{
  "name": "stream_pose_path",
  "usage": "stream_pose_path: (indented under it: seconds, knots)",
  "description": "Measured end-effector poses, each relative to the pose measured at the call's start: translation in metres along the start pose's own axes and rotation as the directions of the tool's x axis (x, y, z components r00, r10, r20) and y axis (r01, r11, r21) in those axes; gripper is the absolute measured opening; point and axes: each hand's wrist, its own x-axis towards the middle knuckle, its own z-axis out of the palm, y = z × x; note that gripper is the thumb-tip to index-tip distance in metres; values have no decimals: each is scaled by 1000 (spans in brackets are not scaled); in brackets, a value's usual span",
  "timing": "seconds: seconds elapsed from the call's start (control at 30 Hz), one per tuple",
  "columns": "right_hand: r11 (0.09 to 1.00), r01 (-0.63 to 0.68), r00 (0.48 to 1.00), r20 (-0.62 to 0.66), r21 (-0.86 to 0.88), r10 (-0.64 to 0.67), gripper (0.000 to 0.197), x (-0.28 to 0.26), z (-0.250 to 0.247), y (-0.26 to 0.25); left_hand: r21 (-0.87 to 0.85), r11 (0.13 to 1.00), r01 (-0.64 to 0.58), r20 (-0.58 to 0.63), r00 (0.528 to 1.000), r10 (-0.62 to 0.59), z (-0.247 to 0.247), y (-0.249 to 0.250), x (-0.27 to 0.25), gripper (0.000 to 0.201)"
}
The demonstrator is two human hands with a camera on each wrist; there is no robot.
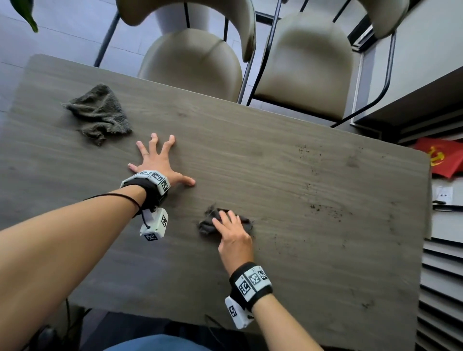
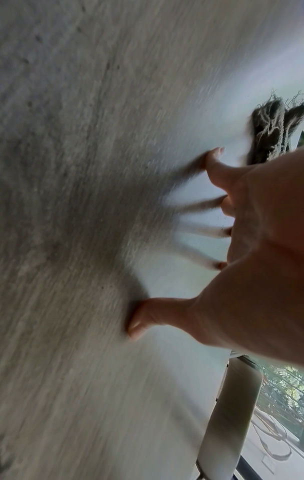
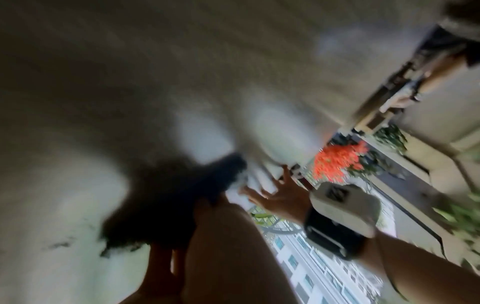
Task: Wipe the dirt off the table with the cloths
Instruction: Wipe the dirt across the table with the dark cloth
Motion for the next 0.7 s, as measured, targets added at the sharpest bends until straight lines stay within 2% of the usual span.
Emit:
stream_pose_path:
  seconds: [0.1, 0.23, 0.37, 0.43, 0.5, 0.7]
  knots:
    - [995, 23, 999, -44, 96, -19, 52, 36, -26, 7, 4, 1000, -5, -6, 1000, 5, 0, 1, 0, 144]
    - [997, 15, 983, -182, 74, -1, 54, 133, -75, 47, 16, 1000, -5, -4, 1000, 5, 0, 1, -1, 144]
    - [985, -132, 983, -114, 107, 144, 42, 204, -87, 93, 5, 1000, -6, 0, 1000, 6, 0, 1, -2, 144]
    - [982, -164, 982, -75, 89, 171, 39, 201, -74, 102, 3, 1000, -7, -3, 1000, 7, 0, 1, -2, 143]
    - [983, -159, 979, -110, 94, 169, 39, 177, -62, 101, 5, 1000, -9, -6, 1000, 9, 0, 1, -3, 143]
    - [973, -204, 949, -221, 107, 224, 46, 62, -36, 67, 8, 1000, -12, -9, 1000, 12, 0, 2, -4, 144]
